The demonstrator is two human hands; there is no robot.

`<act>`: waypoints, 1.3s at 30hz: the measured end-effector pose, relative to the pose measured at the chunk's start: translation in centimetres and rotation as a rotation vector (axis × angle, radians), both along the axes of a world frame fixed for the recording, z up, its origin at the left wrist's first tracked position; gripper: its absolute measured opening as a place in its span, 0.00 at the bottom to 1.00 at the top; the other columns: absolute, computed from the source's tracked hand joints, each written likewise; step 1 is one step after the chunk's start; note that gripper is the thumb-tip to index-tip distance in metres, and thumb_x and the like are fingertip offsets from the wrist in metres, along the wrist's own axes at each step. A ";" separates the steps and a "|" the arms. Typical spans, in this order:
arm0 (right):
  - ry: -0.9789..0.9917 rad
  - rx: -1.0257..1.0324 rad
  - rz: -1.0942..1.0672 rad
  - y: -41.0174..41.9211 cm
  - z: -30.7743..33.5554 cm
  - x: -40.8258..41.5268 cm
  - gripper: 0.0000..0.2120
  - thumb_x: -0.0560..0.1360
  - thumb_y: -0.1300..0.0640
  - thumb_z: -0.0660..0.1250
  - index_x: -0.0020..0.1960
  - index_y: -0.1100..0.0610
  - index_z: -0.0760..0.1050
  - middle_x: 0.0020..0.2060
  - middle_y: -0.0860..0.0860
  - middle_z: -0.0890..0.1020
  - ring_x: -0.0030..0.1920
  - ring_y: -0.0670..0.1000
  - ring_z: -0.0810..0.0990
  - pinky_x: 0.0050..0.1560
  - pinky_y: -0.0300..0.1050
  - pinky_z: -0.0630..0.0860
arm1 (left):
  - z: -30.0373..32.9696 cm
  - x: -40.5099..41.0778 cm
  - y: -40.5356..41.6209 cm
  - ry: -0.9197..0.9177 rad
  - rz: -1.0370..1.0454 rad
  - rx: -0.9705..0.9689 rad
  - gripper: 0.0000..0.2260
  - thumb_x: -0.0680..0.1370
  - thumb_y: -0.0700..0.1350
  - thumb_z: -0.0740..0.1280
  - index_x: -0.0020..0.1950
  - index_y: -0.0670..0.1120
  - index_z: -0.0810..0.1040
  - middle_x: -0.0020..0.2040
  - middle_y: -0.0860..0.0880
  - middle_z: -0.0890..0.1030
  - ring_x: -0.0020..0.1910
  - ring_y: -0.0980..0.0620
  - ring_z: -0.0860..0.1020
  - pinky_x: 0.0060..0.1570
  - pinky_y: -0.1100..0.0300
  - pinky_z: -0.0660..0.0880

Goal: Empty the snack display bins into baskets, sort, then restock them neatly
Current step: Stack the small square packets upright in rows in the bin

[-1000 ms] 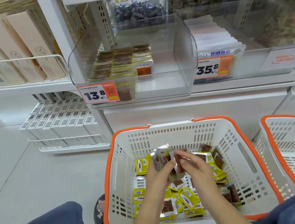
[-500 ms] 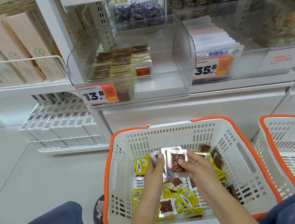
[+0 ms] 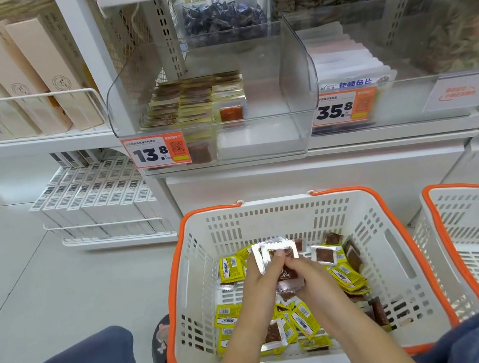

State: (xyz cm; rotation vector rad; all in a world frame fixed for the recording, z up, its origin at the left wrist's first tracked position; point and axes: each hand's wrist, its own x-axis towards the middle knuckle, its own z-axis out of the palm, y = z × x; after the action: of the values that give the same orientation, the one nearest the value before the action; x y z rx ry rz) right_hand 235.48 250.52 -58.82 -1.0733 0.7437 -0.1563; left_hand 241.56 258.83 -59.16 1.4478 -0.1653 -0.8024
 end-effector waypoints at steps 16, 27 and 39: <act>0.040 -0.851 0.087 1.4 0.3 -0.5 0.24 0.73 0.56 0.70 0.66 0.43 0.72 0.50 0.39 0.83 0.50 0.40 0.81 0.48 0.31 0.75 | 0.8 0.5 -0.6 -0.069 0.069 -0.025 0.40 0.72 0.47 0.75 0.77 0.62 0.55 0.56 0.57 0.78 0.52 0.66 0.78 0.46 0.72 0.75; -0.180 -0.180 0.081 1.9 0.9 0.0 0.27 0.71 0.48 0.68 0.69 0.46 0.69 0.67 0.42 0.73 0.65 0.38 0.72 0.63 0.35 0.68 | 1.4 1.8 -0.2 0.101 0.421 -0.173 0.11 0.77 0.47 0.70 0.58 0.53 0.78 0.56 0.48 0.79 0.52 0.50 0.80 0.47 0.54 0.78; -0.231 -0.292 -0.019 -0.2 5.7 3.1 0.28 0.71 0.59 0.73 0.68 0.46 0.69 0.60 0.43 0.79 0.59 0.39 0.78 0.52 0.37 0.75 | 7.1 3.3 -3.8 0.014 0.447 -0.259 0.08 0.77 0.39 0.69 0.54 0.50 0.76 0.45 0.48 0.79 0.43 0.51 0.80 0.47 0.53 0.78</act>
State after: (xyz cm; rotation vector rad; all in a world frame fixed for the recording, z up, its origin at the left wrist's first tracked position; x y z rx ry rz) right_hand 238.59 250.28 -53.12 -1.2995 0.5320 -0.4086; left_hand 244.81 255.00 -52.08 1.1725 0.0644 -0.4076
